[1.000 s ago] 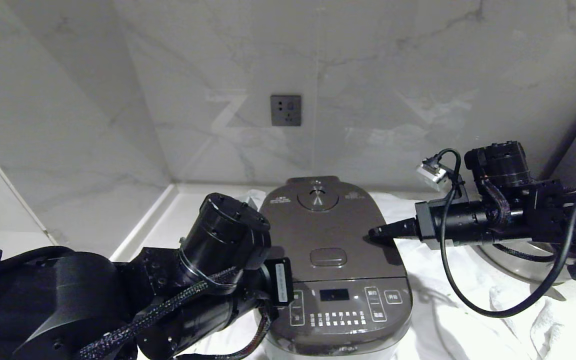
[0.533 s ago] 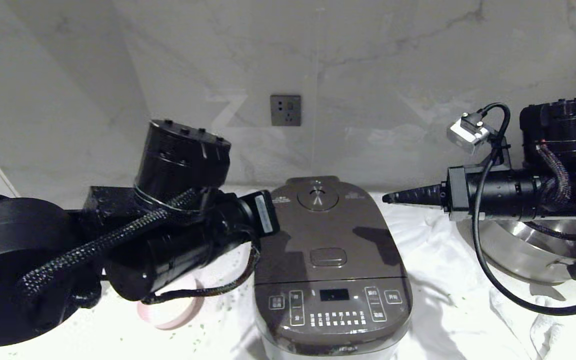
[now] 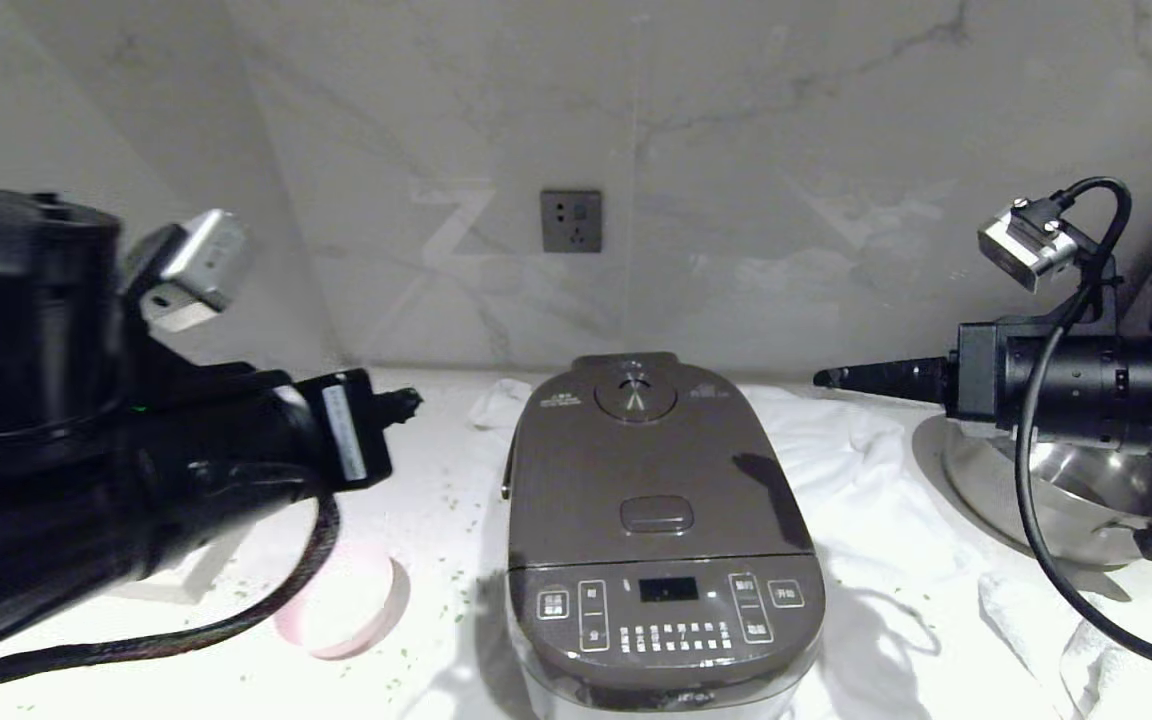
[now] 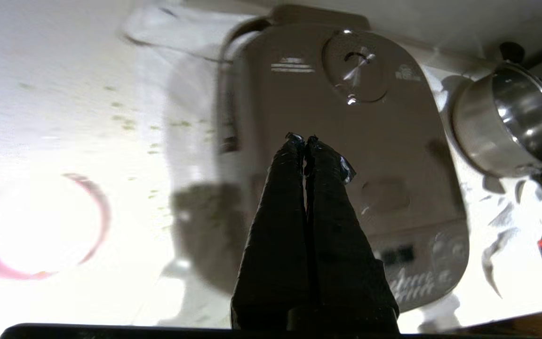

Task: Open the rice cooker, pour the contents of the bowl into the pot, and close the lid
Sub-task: Press the start button

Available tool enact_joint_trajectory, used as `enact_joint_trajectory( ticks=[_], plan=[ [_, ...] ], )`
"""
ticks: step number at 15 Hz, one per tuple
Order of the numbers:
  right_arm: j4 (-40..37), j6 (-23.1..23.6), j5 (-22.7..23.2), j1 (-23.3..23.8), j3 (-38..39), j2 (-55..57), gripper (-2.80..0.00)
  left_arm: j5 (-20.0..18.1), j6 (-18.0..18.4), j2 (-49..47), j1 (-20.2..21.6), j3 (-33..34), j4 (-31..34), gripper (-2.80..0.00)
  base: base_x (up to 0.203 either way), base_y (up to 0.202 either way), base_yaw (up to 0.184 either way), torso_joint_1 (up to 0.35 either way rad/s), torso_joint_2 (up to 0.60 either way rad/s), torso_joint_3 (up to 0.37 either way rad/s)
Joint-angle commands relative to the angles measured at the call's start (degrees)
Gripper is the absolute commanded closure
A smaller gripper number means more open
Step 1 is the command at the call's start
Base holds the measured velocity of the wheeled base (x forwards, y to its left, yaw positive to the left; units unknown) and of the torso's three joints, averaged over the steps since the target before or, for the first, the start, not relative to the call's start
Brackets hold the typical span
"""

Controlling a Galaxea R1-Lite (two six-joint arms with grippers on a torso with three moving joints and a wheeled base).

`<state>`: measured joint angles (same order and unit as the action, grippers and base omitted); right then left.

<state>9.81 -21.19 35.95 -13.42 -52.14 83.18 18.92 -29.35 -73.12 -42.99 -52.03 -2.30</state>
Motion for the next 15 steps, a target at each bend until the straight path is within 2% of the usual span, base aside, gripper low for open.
enact_joint_trajectory(
  ticks=[1,3,7,11,13,14,15],
  plan=[
    [0.12,0.01,-2.12,-0.03,0.46,-1.27,0.0,0.53,3.29,13.71,4.74,4.8,0.75,0.0,0.0,0.0,0.0,0.0,0.0,0.0],
    [0.12,0.01,-2.64,-0.01,0.46,-1.01,0.0,0.44,8.19,22.84,7.45,8.17,1.2,0.0,0.0,0.0,0.0,0.0,0.0,0.0],
    [0.2,0.05,-2.38,0.05,0.9,0.0,0.0,0.41,21.02,41.34,10.05,14.28,4.42,0.0,0.0,0.0,0.0,0.0,0.0,0.0],
    [3.72,0.01,-2.64,-0.03,2.81,1.28,0.0,1.54,28.68,49.79,25.67,15.68,10.13,0.0,0.0,0.0,0.0,0.0,0.0,0.0],
    [3.81,0.01,-2.73,-0.11,3.67,1.46,0.0,6.32,31.76,50.72,33.88,15.98,10.6,0.0,0.0,0.0,0.0,0.0,0.0,0.0],
    [3.9,0.01,-2.64,-0.11,4.15,1.46,0.0,7.89,32.69,52.21,36.36,16.66,10.71,0.0,0.0,0.0,0.0,0.0,0.0,0.0],
    [3.9,0.01,-2.57,-0.11,4.24,1.54,0.0,8.23,33.51,54.76,36.71,17.78,10.81,0.0,0.0,0.0,0.0,0.0,0.0,0.0]
  ],
)
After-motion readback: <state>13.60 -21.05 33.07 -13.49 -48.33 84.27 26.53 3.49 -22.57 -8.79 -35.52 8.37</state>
